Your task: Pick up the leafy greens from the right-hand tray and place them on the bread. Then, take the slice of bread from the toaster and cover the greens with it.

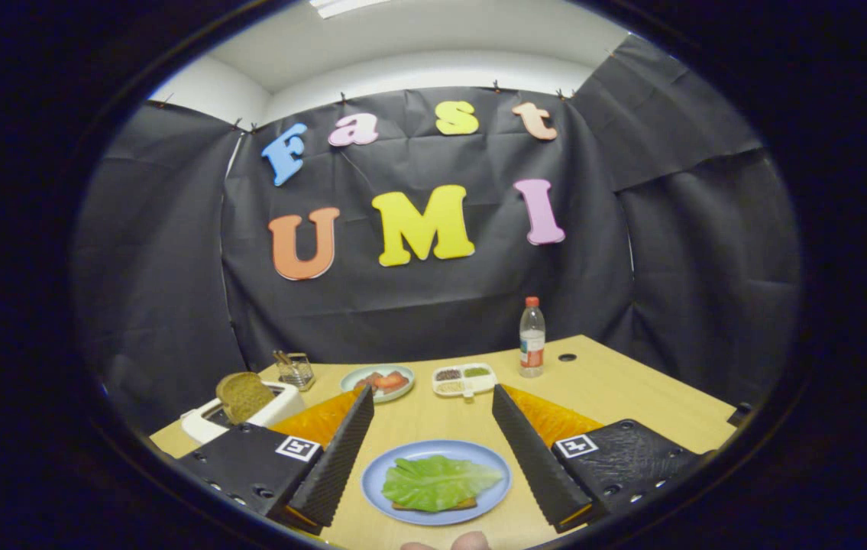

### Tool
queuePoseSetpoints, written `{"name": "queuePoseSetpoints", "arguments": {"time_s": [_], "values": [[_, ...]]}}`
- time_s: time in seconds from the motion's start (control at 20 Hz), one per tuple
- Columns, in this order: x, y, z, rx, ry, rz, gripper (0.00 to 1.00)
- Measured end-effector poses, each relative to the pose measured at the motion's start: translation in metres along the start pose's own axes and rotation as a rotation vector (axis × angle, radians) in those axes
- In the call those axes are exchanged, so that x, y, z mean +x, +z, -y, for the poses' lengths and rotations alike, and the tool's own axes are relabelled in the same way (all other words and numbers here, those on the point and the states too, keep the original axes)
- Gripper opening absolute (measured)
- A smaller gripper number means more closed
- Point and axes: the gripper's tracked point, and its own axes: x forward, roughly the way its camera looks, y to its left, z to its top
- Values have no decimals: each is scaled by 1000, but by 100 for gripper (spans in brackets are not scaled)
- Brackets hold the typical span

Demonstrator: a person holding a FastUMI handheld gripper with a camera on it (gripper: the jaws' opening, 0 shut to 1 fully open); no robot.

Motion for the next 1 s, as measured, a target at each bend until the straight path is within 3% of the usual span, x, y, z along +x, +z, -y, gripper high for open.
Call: {"name": "queuePoseSetpoints", "arguments": {"time_s": [0.15, 0.45, 0.75, 0.95, 1.0], "values": [[3, 6, -61, -17, 67, 19, 96], [19, -25, -169, -54, 142, -46, 96], [48, -66, -220, -118, 133, -119, 96], [68, -95, -230, -135, 97, -196, 83], [71, -95, -230, -136, 89, -202, 75]]}}
